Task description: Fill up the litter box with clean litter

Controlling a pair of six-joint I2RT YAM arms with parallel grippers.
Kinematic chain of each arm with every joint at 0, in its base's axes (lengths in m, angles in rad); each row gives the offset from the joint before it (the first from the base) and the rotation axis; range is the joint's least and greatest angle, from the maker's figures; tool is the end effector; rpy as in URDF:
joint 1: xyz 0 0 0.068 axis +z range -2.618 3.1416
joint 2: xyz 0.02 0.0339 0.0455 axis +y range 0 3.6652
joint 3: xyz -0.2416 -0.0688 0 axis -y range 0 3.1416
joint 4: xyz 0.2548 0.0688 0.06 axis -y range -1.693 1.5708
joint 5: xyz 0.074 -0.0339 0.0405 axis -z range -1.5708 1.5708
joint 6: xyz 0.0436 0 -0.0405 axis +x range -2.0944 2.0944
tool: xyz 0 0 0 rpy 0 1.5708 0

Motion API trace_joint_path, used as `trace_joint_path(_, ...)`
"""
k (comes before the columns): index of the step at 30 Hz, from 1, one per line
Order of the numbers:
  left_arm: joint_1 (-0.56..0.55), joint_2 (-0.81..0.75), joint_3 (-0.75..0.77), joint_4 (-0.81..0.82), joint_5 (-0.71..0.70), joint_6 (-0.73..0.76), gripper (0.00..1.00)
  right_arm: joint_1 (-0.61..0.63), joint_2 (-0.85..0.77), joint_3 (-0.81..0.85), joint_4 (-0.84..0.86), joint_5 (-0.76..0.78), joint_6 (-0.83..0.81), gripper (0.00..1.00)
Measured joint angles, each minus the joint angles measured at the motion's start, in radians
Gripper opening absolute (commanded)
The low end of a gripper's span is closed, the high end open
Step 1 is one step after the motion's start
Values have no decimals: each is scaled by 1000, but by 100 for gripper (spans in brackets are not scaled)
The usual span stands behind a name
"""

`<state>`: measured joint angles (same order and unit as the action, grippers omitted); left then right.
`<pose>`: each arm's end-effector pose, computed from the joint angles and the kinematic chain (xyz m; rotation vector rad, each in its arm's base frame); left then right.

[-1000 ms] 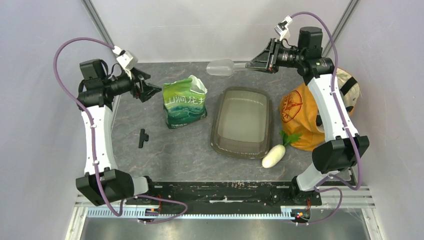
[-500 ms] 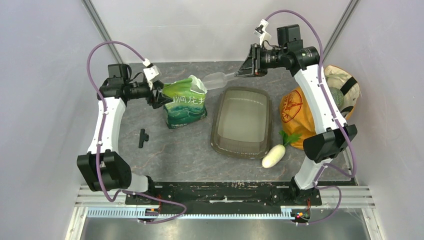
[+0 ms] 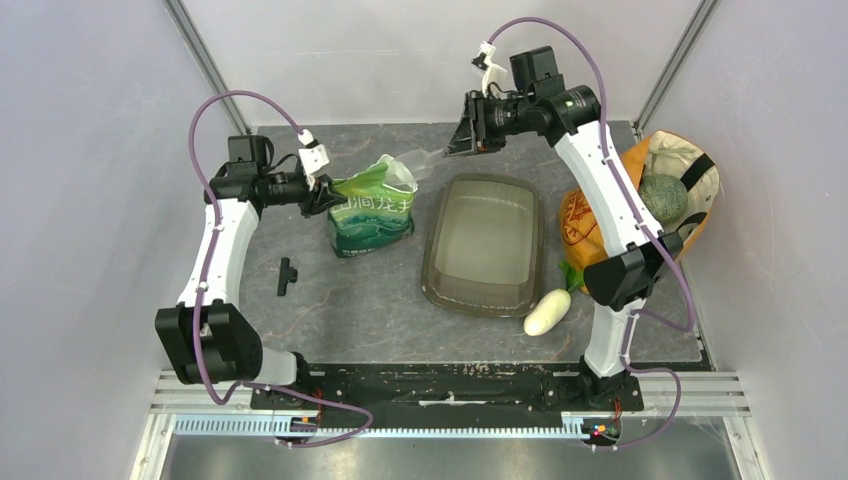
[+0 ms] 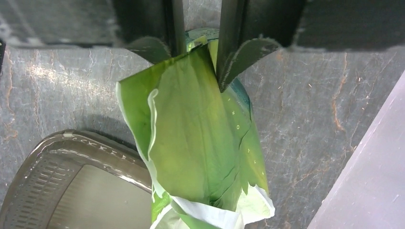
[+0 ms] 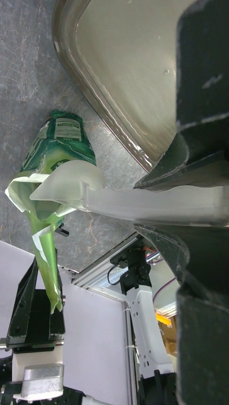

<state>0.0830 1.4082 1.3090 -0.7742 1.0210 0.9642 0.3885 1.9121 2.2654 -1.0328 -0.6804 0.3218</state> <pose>0.3046 -0.0120 0.3122 1.2174 1.6302 -0.6045 0.3627 0.1781 0.4178 -0.4623 2.2709 1.1379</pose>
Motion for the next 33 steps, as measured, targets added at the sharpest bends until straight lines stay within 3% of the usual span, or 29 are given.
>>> trace_joint_path(3, -1, -13, -11, 14, -3, 8, 12, 24, 18, 15, -2, 35, -3, 0)
trace_joint_path(6, -3, -37, -21, 35, -20, 14, 2, 43, 27, 16, -10, 68, -13, 0)
trace_joint_path(17, -17, -61, -14, 3, -39, 63, 2, 126, 98, 38, -24, 113, -29, 0)
trace_joint_path(18, -18, -62, -10, -7, -38, 78, 6, 134, 109, 43, -25, 121, -34, 0)
trace_joint_path(21, -18, -67, -10, -25, -42, 106, 42, 158, 144, 50, -35, 146, -46, 0)
trace_joint_path(25, -8, -92, -23, 3, -42, 88, 70, 173, 187, 58, -46, 160, -47, 0)
trace_joint_path(33, 70, -148, -232, 161, -30, 18, 76, 170, 198, 73, -47, 167, -54, 0)
